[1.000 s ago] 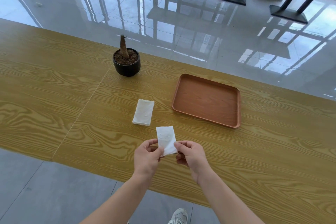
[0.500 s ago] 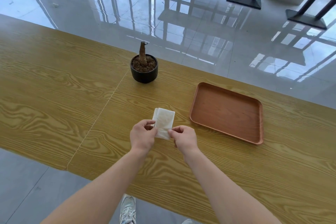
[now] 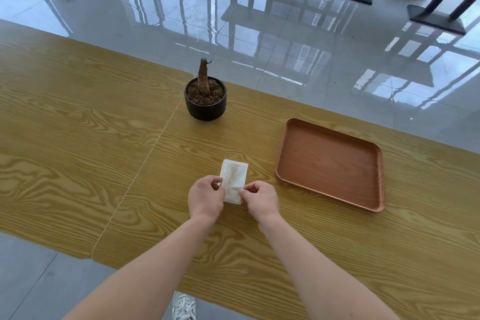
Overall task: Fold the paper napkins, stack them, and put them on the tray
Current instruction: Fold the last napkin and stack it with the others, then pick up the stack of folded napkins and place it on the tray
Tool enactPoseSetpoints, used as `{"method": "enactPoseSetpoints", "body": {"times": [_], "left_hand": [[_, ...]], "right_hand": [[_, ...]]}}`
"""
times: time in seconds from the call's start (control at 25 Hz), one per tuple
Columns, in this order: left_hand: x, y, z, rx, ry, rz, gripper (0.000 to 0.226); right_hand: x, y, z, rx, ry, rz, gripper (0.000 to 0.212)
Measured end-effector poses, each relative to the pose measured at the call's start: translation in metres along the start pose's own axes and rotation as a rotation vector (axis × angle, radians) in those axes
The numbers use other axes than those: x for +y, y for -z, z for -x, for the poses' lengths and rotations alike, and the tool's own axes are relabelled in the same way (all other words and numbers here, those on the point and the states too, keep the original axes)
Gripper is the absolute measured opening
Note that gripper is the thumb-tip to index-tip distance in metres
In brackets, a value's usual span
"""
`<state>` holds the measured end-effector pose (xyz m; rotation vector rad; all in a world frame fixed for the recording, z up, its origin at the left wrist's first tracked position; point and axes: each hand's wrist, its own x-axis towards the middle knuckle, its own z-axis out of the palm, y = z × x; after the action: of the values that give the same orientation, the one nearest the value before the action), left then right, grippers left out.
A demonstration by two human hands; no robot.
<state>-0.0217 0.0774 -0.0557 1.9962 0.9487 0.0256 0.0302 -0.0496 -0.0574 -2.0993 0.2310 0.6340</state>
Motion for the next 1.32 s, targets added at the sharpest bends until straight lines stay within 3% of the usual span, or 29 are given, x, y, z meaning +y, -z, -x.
{"method": "enactPoseSetpoints", "body": {"times": [0.6, 0.76, 1.0, 1.08, 1.16, 1.32], "left_hand": [[-0.005, -0.009, 0.001, 0.109, -0.037, -0.015, 0.029], [-0.013, -0.01, 0.007, 0.076, -0.087, -0.123, 0.028], [-0.012, -0.006, 0.008, 0.071, -0.004, -0.084, 0.035], [-0.015, -0.003, 0.016, 0.096, 0.071, -0.005, 0.034], [-0.018, -0.006, 0.028, 0.089, 0.232, 0.131, 0.032], [-0.009, -0.016, 0.046, 0.022, 0.621, 0.575, 0.026]], "right_hand": [[0.001, 0.008, -0.007, -0.037, 0.008, 0.019, 0.012], [0.008, 0.012, -0.008, -0.017, 0.067, 0.114, 0.01], [0.003, 0.019, -0.009, -0.03, 0.107, 0.139, 0.01], [0.0, 0.025, -0.011, 0.035, 0.225, 0.218, 0.008], [-0.009, 0.029, -0.02, 0.086, 0.387, 0.305, 0.024], [-0.033, 0.022, -0.042, -0.063, 0.503, 0.561, 0.046]]}}
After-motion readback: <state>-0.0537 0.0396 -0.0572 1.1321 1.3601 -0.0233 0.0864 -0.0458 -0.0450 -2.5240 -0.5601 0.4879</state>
